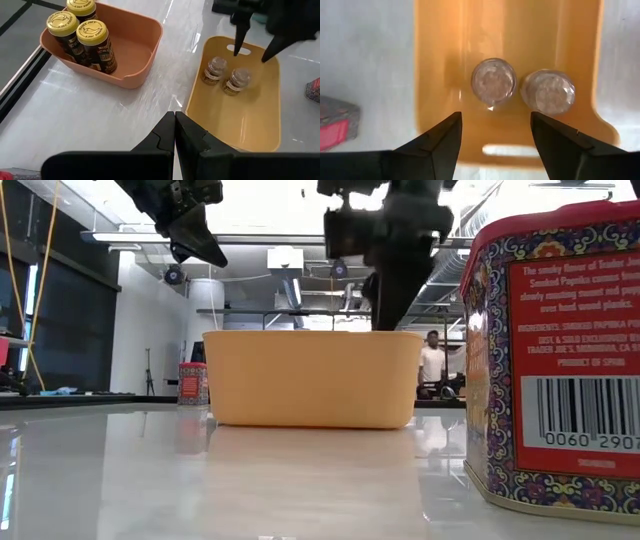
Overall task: Sort spices by type
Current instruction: Put the brown seasoning bottle into the yellow bin
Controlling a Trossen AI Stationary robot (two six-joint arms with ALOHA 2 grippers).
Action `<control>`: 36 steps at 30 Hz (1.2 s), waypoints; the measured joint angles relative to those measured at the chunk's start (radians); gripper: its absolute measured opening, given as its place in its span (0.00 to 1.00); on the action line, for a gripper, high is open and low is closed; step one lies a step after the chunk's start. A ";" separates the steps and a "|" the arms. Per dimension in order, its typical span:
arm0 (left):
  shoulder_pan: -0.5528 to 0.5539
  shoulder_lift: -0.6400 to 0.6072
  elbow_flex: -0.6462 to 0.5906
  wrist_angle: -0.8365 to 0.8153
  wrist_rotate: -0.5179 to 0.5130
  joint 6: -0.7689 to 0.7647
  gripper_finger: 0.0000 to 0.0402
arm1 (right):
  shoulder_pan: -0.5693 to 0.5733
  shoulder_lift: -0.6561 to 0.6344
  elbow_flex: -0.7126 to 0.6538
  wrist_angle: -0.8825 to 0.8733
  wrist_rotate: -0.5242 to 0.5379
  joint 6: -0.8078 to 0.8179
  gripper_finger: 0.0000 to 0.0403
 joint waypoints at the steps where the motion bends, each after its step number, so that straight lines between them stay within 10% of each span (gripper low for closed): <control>1: 0.000 0.000 0.000 0.000 0.000 0.001 0.00 | 0.000 -0.015 0.000 -0.007 -0.001 -0.002 0.58; 8: 0.000 0.000 0.000 0.001 0.000 0.001 0.00 | -0.002 -0.062 0.001 0.088 -0.014 -0.032 0.51; 16: 0.000 0.000 0.000 0.000 0.000 -0.017 0.00 | 0.001 0.007 0.001 0.260 -0.027 -0.128 0.04; 36: 0.000 0.000 0.000 0.003 0.000 -0.026 0.00 | -0.006 0.079 0.000 0.210 -0.020 -0.125 0.00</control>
